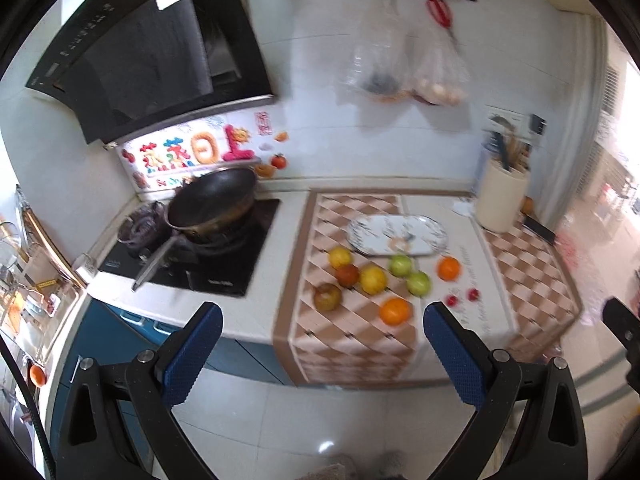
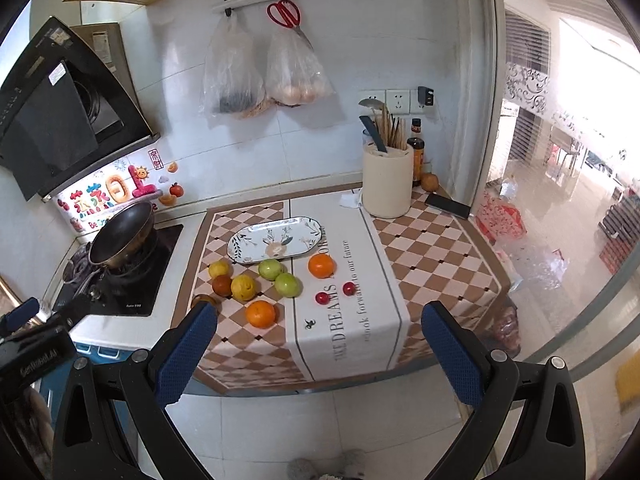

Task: Organize fruits
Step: 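Move both tools toward the loose fruits on the checkered mat, then grasp the yellow lemon with the left tool while the right tool grasps the large orange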

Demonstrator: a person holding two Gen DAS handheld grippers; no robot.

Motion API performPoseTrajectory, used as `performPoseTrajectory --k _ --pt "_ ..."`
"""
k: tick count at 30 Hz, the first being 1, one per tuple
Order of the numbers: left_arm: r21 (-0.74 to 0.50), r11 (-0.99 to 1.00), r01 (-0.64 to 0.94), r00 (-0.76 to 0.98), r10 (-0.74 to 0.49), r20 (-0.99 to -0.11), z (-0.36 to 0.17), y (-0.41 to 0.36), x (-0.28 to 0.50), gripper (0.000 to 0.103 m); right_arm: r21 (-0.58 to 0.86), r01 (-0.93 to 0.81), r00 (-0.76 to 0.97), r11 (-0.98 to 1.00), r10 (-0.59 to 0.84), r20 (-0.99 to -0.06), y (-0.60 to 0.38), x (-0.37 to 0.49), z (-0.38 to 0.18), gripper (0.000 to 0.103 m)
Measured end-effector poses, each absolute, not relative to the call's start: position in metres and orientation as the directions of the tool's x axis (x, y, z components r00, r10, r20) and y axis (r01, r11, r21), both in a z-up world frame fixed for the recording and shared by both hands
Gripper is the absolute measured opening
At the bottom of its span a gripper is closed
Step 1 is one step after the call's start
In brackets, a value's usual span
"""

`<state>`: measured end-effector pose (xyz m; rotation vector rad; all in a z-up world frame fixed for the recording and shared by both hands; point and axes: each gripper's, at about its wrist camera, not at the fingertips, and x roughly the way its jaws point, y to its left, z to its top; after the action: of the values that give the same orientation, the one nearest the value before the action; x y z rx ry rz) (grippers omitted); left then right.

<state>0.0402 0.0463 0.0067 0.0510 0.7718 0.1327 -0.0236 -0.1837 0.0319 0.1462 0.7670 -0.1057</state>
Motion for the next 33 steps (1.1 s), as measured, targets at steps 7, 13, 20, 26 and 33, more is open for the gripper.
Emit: performPoseTrajectory --k 7,13,20,26,33 --pt "0.134 0.979 -0.152 0.637 0.201 -0.745 -0.048 0.081 0.097 0.103 0.15 0.163 0.653 0.975 0.007 -0.758 -0.172 0.035 -0.025 0.103" --pt "0.14 0.975 -0.173 0.515 0.211 -0.831 -0.1 0.099 0.15 0.103 0.154 0.168 0.553 0.974 0.036 -0.833 -0.177 0.107 -0.09 0.103" --pt "0.026 0.991 -0.131 0.306 0.065 -0.95 -0.174 0.072 0.233 0.102 0.162 0.163 0.45 0.973 0.073 -0.89 -0.204 0.197 -0.152 0.101" --pt "-0.115 0.975 -0.191 0.097 -0.098 -0.99 -0.244 0.038 0.313 0.088 0.146 0.138 0.363 0.979 0.088 -0.928 -0.231 0.273 -0.197 0.1" --pt "-0.095 0.967 -0.237 -0.051 -0.11 -0.993 -0.307 0.021 0.368 0.088 0.148 0.116 0.21 0.982 0.121 -0.97 -0.256 0.339 -0.261 0.1"
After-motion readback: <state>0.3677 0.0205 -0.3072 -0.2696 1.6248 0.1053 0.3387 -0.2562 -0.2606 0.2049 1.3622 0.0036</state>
